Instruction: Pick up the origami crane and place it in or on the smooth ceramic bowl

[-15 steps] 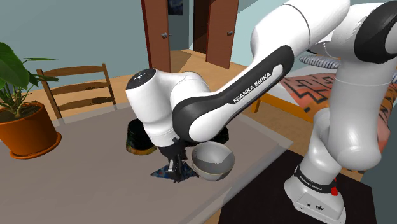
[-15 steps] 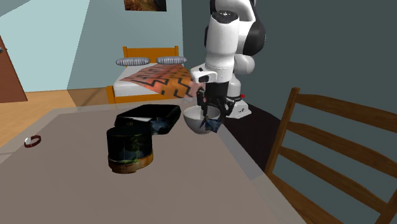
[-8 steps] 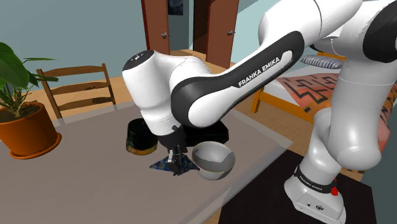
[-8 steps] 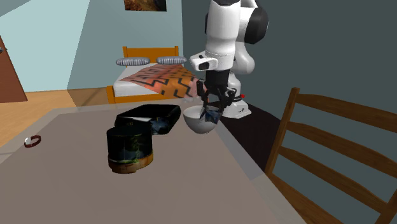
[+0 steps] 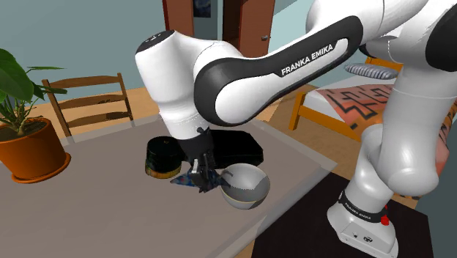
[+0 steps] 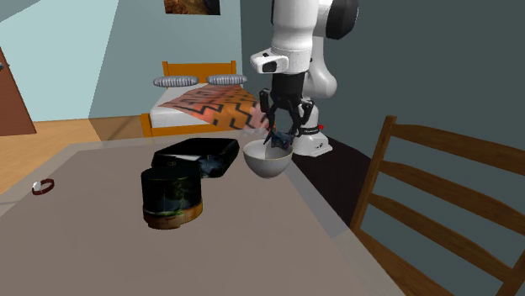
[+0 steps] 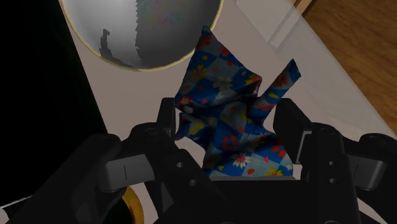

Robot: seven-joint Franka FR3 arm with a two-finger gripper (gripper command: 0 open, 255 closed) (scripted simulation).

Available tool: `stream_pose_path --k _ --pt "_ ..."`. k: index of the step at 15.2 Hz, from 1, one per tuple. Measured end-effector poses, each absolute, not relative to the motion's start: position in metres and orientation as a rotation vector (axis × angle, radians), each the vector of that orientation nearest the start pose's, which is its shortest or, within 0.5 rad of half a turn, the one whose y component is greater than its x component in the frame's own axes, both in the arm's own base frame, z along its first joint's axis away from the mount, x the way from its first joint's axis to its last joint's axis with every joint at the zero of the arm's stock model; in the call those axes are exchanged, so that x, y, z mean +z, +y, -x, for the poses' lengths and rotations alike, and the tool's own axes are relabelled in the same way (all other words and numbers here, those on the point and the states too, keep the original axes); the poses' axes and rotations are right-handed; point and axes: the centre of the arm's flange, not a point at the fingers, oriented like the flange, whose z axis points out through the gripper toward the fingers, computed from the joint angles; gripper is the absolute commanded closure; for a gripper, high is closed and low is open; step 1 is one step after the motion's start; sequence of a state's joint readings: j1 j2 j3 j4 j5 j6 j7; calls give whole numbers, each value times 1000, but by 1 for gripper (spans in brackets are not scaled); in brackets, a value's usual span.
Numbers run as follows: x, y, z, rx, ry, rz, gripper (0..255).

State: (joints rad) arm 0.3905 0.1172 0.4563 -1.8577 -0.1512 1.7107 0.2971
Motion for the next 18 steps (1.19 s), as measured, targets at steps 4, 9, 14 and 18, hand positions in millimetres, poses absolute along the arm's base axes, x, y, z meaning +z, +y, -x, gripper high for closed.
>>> stream_pose_path --k 4,9,14,18 --pt "453 366 -376 269 -978 3200 255" --pt "455 302 -358 269 -977 3201 255" --pt "446 265 -346 270 -978 3200 255" --pt "425 262 -346 270 -979 3200 255"
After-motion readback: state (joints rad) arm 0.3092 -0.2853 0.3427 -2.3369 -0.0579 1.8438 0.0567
